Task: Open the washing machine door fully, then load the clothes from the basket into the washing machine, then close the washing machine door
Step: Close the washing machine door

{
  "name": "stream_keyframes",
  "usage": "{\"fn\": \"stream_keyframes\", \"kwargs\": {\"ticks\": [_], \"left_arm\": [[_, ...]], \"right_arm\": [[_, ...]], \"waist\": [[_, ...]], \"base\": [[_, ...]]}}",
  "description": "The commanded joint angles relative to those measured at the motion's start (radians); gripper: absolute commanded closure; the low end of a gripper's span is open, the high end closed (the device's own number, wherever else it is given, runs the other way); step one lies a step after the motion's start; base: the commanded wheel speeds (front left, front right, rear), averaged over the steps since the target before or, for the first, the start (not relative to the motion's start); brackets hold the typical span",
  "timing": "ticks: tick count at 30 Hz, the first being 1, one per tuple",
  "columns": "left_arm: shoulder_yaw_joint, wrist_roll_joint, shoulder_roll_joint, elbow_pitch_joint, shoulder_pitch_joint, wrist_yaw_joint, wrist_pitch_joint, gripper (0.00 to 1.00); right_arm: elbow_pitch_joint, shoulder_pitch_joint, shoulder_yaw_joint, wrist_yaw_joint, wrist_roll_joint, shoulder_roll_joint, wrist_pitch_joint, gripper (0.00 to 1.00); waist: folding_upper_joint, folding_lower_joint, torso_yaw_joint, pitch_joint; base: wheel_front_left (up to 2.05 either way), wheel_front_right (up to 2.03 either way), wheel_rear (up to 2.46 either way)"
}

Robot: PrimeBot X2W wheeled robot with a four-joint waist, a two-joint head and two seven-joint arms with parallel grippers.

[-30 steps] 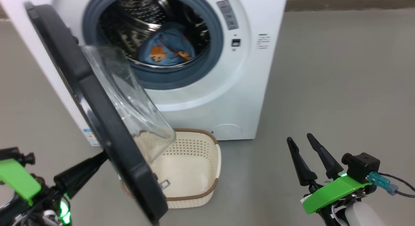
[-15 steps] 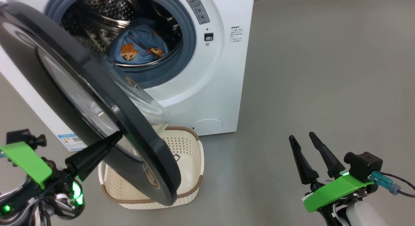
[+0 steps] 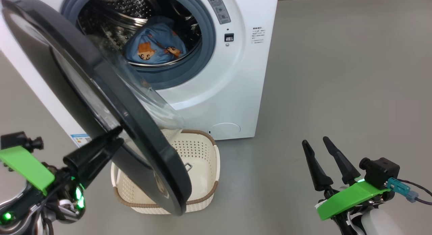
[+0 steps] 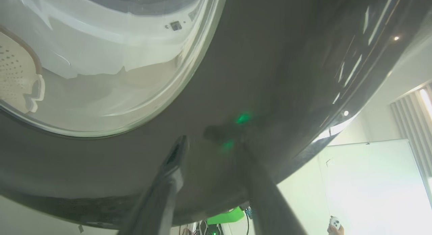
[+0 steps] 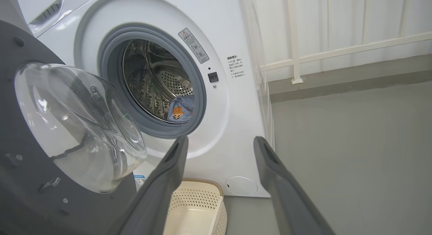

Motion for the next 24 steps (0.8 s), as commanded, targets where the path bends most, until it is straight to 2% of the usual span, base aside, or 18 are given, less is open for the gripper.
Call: {"fn": "stream_keyframes", "kwargs": {"ticks": [1, 2, 7, 12, 13, 18, 24], "left_arm": [[0.037, 0.012, 0.027, -0.035, -0.029, -0.011, -0.006, 0.10], [0.039, 0.019, 0.028, -0.039, -0.027, -0.015, -0.013, 0.00], [0.048, 0.076, 0.044, -0.055, -0.023, -0.053, -0.065, 0.00], [0.051, 0.191, 0.068, -0.069, 0.006, -0.132, -0.159, 0.00], [0.052, 0.248, 0.071, -0.071, 0.019, -0.169, -0.215, 0.00], [0.050, 0.397, 0.065, -0.078, 0.054, -0.249, -0.378, 0.00], [0.012, 0.599, 0.066, -0.079, 0.103, -0.299, -0.605, 0.00]], "right_arm": [[-0.029, -0.012, 0.016, 0.002, -0.006, -0.001, -0.005, 0.00], [-0.030, -0.011, 0.015, 0.002, -0.007, -0.001, -0.005, 0.00], [-0.031, -0.013, 0.014, 0.002, -0.007, -0.004, -0.005, 0.00], [-0.036, -0.012, 0.011, 0.002, -0.007, -0.007, -0.005, 0.00], [-0.037, -0.013, 0.011, 0.002, -0.008, -0.008, -0.005, 0.00], [-0.040, -0.016, 0.012, 0.002, -0.008, -0.011, -0.005, 0.00], [-0.043, -0.020, 0.007, 0.002, -0.010, -0.014, -0.005, 0.00]], "waist": [[0.0000, 0.0000, 0.006, 0.000], [0.0000, 0.0000, 0.010, 0.000], [0.0000, 0.0000, 0.023, 0.000], [0.0000, 0.0000, 0.030, 0.004], [0.0000, 0.0000, 0.031, 0.008], [0.0000, 0.0000, 0.030, 0.016], [0.0000, 0.0000, 0.030, 0.025]], "base": [[0.00, 0.00, 0.00], [0.00, 0.00, 0.00], [0.00, 0.00, 0.00], [0.00, 0.00, 0.00], [0.00, 0.00, 0.00], [0.00, 0.00, 0.00], [0.00, 0.00, 0.00]]}}
